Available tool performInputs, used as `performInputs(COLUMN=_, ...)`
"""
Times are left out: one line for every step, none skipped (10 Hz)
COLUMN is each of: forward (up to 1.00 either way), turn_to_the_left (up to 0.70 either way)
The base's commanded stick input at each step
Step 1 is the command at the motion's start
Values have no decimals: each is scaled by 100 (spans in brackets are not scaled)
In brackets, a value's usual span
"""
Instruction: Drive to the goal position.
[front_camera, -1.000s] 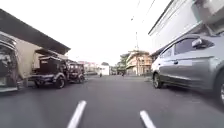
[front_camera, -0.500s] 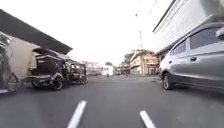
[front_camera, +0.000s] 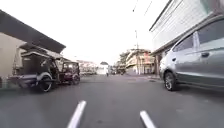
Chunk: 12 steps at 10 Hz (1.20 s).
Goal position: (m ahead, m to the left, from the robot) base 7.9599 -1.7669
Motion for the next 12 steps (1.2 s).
performInputs(forward=100, turn_to_the_left=0)
performInputs(forward=100, turn_to_the_left=0)
performInputs(forward=100, turn_to_the_left=-12)
performInputs(forward=100, turn_to_the_left=-37)
performInputs(forward=100, turn_to_the_left=-40)
performInputs(forward=100, turn_to_the_left=-28)
performInputs(forward=100, turn_to_the_left=0)
performInputs(forward=100, turn_to_the_left=0)
performInputs(forward=100, turn_to_the_left=0)
performInputs(forward=100, turn_to_the_left=0)
performInputs(forward=100, turn_to_the_left=0)
performInputs(forward=100, turn_to_the_left=0)
